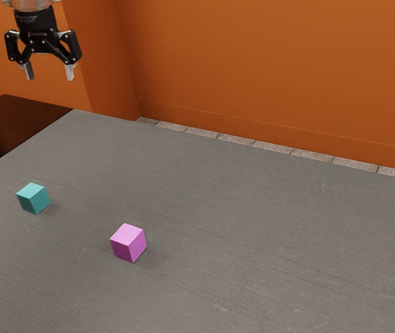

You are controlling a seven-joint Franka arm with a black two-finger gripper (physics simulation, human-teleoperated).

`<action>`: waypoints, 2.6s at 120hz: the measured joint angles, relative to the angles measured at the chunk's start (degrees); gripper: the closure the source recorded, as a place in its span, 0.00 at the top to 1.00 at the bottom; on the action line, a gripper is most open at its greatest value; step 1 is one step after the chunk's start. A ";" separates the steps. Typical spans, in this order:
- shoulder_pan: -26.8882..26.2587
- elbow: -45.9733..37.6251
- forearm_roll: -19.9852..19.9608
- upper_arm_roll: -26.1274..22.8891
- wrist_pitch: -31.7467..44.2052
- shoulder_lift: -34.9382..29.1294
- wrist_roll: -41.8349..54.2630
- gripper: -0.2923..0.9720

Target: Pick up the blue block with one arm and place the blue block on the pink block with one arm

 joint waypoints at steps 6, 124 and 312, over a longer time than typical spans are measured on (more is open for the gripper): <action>0.00 0.00 0.01 0.02 -0.02 -0.01 -0.23 0.77; -0.40 -60.95 -3.97 6.20 18.87 -44.16 -3.08 0.77; 9.90 -39.40 -6.32 15.65 59.94 13.40 50.61 0.77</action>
